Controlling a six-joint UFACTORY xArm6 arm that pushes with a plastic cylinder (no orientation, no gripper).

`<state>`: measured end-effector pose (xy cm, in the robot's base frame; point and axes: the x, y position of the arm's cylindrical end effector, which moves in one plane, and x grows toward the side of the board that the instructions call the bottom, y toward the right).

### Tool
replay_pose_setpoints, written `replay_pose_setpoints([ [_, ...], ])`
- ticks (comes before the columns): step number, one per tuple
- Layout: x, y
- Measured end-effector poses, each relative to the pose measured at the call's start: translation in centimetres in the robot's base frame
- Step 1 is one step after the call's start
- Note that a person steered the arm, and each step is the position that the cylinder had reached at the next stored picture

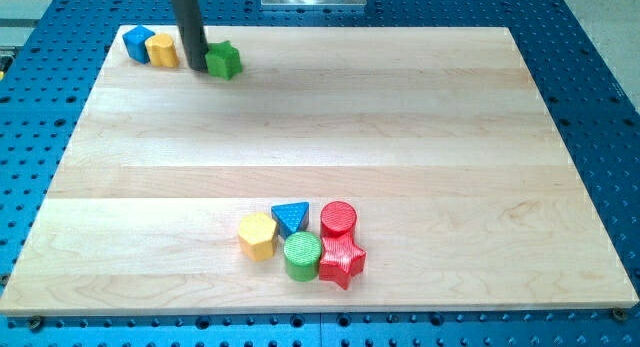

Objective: Push the green circle into the green star

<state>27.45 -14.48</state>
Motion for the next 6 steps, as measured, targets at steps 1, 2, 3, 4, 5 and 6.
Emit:
replay_pose_setpoints([
  [1,1.7,7.2],
  [2,9.4,9.9],
  [3,16.0,8.0],
  [4,24.5,0.8],
  [5,33.3,3.3],
  [6,34.3,6.8],
])
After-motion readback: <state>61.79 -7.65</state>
